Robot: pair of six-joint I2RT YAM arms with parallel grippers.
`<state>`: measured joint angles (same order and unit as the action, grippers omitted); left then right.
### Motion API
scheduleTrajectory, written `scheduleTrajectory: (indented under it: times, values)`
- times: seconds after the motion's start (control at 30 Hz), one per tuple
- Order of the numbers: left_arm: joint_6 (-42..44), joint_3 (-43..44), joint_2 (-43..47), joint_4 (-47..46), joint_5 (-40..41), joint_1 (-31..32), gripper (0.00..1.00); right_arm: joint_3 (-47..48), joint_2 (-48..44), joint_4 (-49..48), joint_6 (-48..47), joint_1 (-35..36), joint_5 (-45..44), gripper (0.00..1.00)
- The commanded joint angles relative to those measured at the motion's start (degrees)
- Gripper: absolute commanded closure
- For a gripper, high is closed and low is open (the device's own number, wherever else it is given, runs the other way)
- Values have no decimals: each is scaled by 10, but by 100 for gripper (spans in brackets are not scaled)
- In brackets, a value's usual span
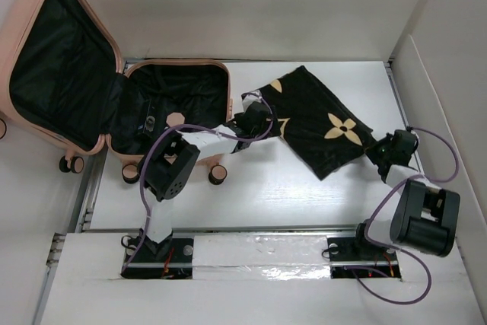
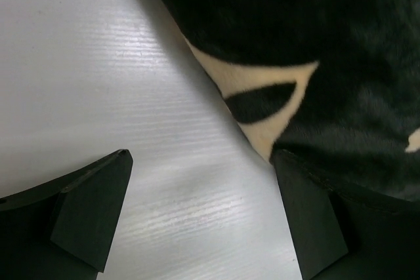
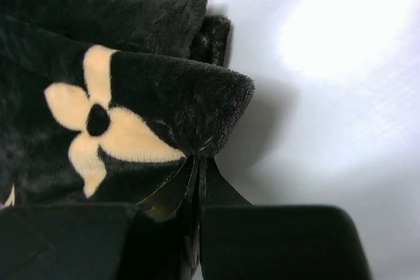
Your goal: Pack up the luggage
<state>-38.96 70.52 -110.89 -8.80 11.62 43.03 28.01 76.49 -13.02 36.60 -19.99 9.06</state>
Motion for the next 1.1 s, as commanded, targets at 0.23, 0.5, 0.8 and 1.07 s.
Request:
scheduleTrajectory:
  times: [0.23,0.5,0.8,1.07]
  values:
    - [-34,92,-56,-14,-76,-58,9,-14,-128,36,-28,-15,6,7]
    - [-46,211,-149,39,-77,-71,9,-27,-215,41,-45,30,33,6]
    - [-77,356,-269,99,-53,-66,32,-41,-311,41,-48,119,48,4]
    - [-68,266,-185,-35,-149,-76,100,17,-385,128,-101,167,14,4]
